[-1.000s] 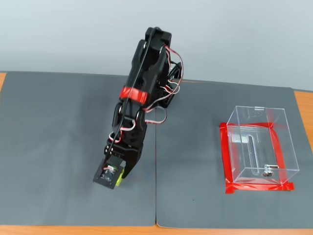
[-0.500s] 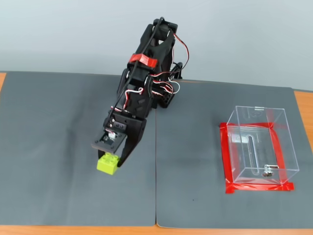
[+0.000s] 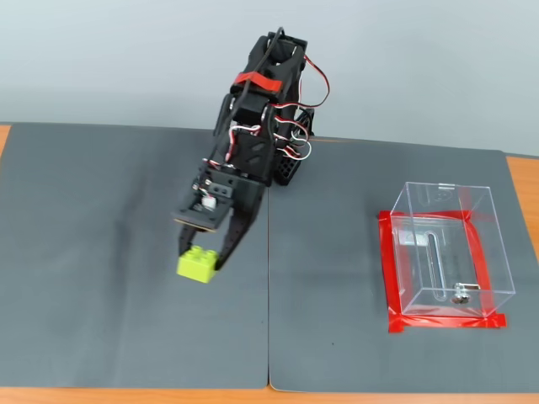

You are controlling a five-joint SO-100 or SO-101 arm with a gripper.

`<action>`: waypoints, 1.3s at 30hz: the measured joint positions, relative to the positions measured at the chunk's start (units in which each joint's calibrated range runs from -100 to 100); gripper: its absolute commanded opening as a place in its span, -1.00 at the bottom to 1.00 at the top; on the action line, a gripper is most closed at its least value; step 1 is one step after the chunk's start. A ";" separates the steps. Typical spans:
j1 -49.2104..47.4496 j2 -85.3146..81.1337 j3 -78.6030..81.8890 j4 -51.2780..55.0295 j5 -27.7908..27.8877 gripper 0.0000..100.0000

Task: Pick the green lego block and place it into the transparent box

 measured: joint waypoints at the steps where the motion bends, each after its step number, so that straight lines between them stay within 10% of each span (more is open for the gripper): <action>1: -0.81 0.00 -1.08 1.21 0.00 -0.73; 39: -56.45 4.08 -7.63 6.07 0.05 -0.73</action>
